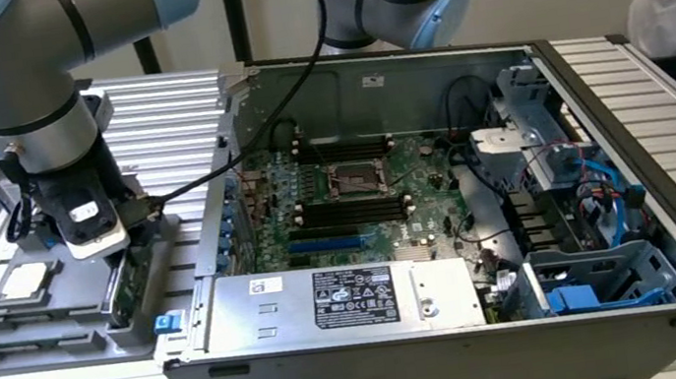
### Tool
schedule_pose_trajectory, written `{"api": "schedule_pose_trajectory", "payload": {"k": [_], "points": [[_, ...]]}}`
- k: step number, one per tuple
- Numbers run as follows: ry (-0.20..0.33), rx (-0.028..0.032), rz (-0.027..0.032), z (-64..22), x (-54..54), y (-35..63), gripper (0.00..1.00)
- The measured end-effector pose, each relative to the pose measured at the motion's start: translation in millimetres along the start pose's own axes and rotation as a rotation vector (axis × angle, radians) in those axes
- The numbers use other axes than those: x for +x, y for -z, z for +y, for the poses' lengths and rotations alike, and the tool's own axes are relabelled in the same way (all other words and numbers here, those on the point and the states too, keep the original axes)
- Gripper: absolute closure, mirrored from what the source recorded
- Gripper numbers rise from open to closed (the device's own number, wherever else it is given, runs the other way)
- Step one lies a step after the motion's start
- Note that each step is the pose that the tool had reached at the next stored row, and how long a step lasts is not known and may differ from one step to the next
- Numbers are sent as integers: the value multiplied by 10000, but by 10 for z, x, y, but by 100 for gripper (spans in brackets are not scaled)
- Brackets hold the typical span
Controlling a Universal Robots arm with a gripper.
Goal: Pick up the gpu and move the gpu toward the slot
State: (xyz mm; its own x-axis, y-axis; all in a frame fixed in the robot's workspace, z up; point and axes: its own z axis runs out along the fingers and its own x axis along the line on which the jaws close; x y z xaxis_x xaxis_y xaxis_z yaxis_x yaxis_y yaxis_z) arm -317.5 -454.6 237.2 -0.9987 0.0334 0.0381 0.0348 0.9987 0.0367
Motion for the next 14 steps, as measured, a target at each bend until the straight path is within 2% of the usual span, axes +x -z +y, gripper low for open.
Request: {"api": "schedule_pose_trajectory", "payload": {"k": [10, 14], "points": [[8, -8, -2, 0, 0, 1, 74], [8, -5, 1, 1, 1, 31, 74]]}}
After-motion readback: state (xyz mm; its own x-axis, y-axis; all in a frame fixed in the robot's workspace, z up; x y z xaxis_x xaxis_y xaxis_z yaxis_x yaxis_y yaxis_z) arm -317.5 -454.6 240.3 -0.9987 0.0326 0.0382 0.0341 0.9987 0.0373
